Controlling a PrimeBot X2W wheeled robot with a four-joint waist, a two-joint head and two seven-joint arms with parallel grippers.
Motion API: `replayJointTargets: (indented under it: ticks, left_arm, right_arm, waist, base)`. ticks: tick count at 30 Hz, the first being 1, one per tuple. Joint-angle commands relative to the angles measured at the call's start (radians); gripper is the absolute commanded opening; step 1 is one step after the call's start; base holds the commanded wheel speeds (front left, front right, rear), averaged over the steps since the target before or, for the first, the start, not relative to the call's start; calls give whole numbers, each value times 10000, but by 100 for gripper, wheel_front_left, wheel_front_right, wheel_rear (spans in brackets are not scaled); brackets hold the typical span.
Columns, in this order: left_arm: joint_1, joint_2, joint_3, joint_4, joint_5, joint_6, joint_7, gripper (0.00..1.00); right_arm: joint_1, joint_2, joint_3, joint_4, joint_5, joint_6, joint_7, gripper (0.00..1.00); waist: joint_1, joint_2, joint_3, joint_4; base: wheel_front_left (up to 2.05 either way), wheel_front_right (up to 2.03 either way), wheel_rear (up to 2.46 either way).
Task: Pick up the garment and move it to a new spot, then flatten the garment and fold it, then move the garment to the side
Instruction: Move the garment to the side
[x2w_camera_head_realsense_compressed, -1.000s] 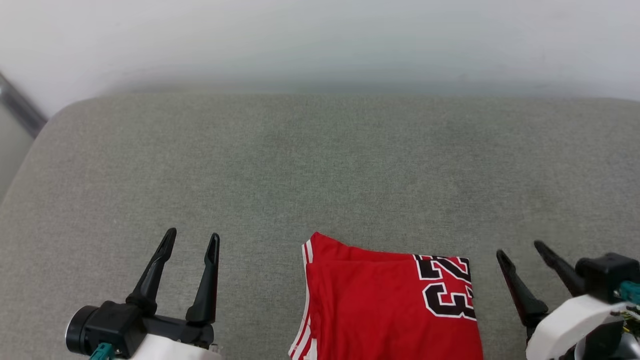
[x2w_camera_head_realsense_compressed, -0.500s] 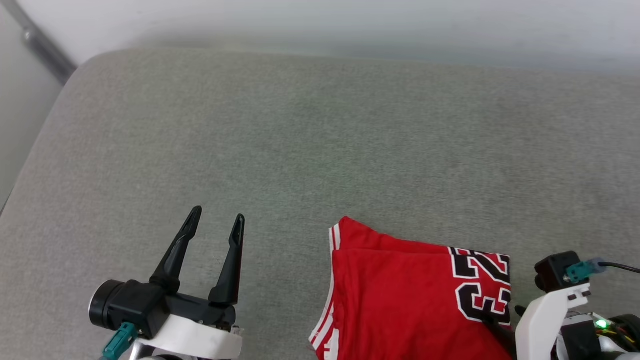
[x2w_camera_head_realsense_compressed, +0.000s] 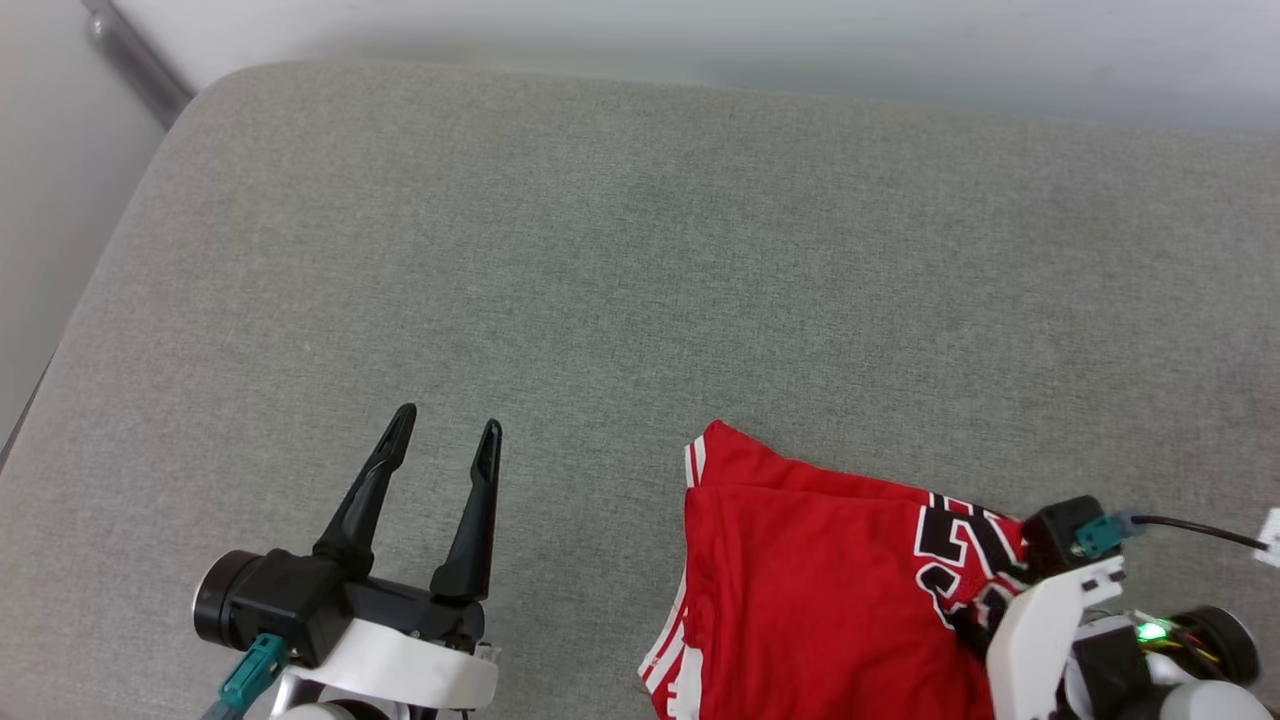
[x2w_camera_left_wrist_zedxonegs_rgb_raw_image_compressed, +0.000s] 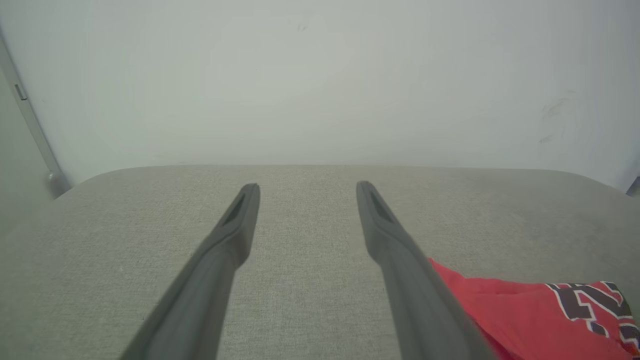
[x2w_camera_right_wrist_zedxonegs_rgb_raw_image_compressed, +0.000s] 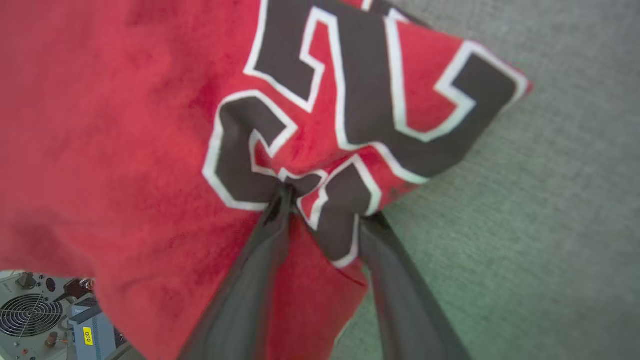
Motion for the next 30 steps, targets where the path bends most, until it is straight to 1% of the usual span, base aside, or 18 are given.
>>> replayJointTargets:
  ticks: [1,6,9,11,15,20,24,27,30]
  left_arm:
    - [-125,-36,-20,16,-7,-15,-21,100]
    - [-48,13,-118,48,-33,-15,-21,100]
    - [-32,48,-517,86,-41,-16,-21,100]
    - [-28,10,-699,104,-43,-15,-21,100]
    - [-158,-48,-1036,107,12,-16,-21,100]
    - [-556,43,-1544,97,120,-16,-21,100]
    - [-1147,242,-1909,44,197,-15,-20,100]
    - [-1695,456,-2258,23,301,-16,-21,100]
    - [-2263,643,-2571,-51,377,-15,-20,100]
  right_arm:
    - [103,121,329,603,-60,26,-42,0]
    - [-562,-647,628,466,-677,1,-672,0]
    - [-884,-1242,1093,173,-1048,4,-820,0]
    - [-1150,-1771,1521,-45,-1264,9,-838,0]
    - [-1884,-3056,2300,-511,-1665,11,-786,0]
    - [-3034,-4701,3088,-879,-1809,11,-743,0]
    - [-3977,-5574,3179,-742,-1914,9,-1025,0]
    - [-4459,-5952,2892,-335,-1886,12,-1405,0]
    - [-4708,-6351,2525,203,-2016,8,-1761,0]
  waist:
    - [1,0,-44,-70]
    - [1,0,-216,-478]
    - [1,0,-319,-847]
    - [1,0,-375,-1162]
    - [1,0,-310,-1929]
    - [1,0,195,-3010]
    - [1,0,973,-3805]
    - [1,0,1627,-4245]
    - [1,0,2271,-4528]
  base:
    - [0,0,0]
    - [0,0,0]
    - [0,0,0]
    - [0,0,0]
    - [0,0,0]
    - [0,0,0]
    - [0,0,0]
    - [0,0,0]
    - [0,0,0]
